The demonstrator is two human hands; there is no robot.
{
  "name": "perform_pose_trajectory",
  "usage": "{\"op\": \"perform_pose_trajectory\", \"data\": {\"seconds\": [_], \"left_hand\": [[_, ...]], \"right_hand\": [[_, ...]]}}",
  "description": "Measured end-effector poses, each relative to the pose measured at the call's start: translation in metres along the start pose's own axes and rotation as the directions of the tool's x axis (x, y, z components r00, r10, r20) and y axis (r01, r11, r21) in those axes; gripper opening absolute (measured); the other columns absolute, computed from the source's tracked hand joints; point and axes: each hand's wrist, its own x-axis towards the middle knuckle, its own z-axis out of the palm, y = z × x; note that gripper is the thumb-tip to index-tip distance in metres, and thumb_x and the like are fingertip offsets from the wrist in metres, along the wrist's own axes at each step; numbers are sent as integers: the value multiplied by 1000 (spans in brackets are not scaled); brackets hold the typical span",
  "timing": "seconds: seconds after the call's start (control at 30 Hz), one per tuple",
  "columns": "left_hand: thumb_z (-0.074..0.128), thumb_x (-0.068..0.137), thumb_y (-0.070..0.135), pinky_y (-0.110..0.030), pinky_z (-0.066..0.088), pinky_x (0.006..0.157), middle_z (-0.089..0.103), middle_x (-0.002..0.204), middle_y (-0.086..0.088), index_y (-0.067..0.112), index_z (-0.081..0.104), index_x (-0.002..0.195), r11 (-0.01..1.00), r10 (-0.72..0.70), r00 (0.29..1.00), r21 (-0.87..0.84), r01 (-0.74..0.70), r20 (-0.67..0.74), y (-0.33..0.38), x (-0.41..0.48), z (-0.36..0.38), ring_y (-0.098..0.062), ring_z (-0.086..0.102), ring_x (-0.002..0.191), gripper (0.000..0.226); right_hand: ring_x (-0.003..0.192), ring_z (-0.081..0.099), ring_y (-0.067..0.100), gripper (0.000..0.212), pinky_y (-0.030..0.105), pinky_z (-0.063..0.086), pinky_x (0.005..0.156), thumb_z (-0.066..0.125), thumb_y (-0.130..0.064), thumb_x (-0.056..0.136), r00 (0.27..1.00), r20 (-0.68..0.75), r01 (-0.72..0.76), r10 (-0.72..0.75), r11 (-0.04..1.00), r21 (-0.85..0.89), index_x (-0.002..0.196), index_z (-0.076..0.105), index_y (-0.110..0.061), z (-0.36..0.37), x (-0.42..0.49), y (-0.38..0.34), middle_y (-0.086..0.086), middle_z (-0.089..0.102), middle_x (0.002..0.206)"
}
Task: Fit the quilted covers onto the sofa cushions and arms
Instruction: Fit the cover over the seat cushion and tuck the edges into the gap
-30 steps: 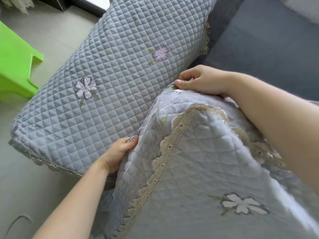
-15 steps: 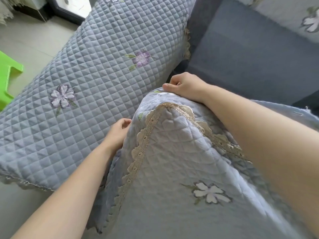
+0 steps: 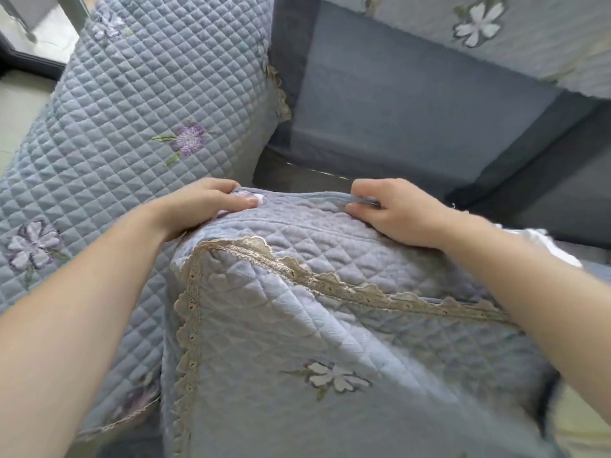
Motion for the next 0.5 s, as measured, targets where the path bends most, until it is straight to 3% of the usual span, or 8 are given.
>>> {"op": "perform_pose_trajectory", "data": {"seconds": [0.07,0.13,0.23,0.33,0.43,0.5], "left_hand": [[72,73,55,-41,51,86,70,99,-13,14,67,99,997,28,1000,72,-28,4,8,3,1,-21,67,87,49],[71,72,60,-29,56,77,73,92,0,32,70,90,997,63,998,53,-63,-11,5,5,3,-14,69,86,33],[72,69,63,-20,53,62,73,93,2,25,67,101,999,42,997,-11,-43,-63,-10,17,2,-8,69,79,49],[69,76,50,-13,47,59,67,103,8,20,60,118,999,-39,989,27,43,-141,-14,37,0,0,65,76,52],[69,81,46,-16,47,61,61,98,5,27,60,95,973,-17,965,217,77,-263,-8,49,2,3,59,71,26],[65,84,49,-33,49,71,65,96,-10,21,60,91,866,-5,952,474,157,-306,3,51,3,-17,61,78,29]], "right_hand": [[61,48,31,28,33,33,53,48,-41,94,965,-242,70,-104,987,-144,78,35,-21,2,7,1,-6,50,58],[66,56,39,23,34,34,54,44,-42,95,936,-321,47,-145,955,-292,84,40,-22,5,21,8,9,63,69],[80,61,38,25,34,34,58,42,-44,97,972,-234,-39,-33,955,-295,86,45,-22,25,41,18,12,66,85],[79,56,30,30,32,32,61,45,-52,94,990,-127,-105,69,949,-297,79,44,-25,35,53,26,5,59,84],[79,51,28,31,32,31,63,45,-51,94,985,-130,-154,114,921,-359,85,48,-21,29,48,23,6,61,91],[99,54,29,25,37,35,74,48,-40,95,979,-158,-186,131,888,-421,101,53,-16,20,34,16,7,62,106]]}}
